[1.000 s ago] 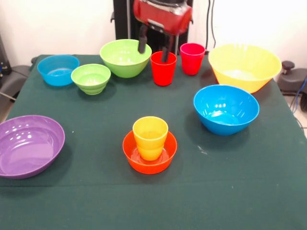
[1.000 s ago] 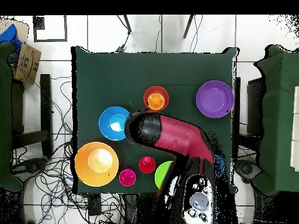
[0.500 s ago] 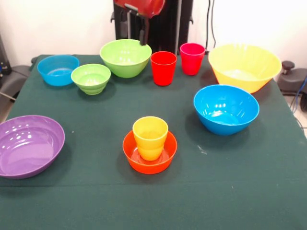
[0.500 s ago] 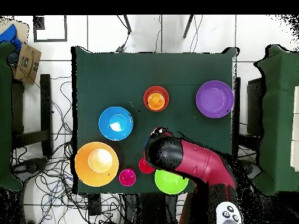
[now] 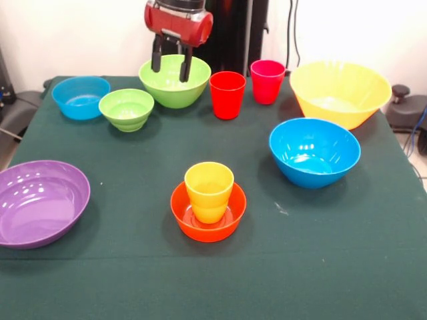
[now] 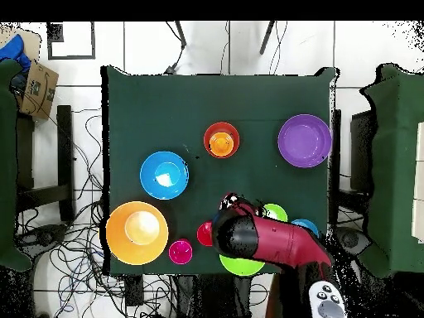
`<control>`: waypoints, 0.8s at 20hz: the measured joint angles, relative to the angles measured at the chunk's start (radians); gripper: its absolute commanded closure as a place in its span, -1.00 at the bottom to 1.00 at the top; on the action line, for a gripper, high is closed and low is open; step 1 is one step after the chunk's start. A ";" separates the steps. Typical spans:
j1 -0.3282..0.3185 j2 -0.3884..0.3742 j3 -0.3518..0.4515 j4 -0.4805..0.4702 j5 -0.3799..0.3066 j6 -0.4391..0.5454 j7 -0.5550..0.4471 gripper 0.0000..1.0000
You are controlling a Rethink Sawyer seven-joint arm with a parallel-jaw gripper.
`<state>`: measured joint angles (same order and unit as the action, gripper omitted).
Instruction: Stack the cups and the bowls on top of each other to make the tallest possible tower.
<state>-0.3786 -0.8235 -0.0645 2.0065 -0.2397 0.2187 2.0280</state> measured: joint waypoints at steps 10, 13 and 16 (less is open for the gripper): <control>-0.040 0.053 0.038 0.008 -0.075 -0.035 0.000 -1.00; -0.040 0.062 0.050 0.008 -0.076 -0.035 0.000 -1.00; -0.040 0.065 0.064 0.008 -0.076 -0.035 0.000 -1.00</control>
<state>-0.4189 -0.7585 -0.0003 2.0143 -0.3158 0.1841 2.0280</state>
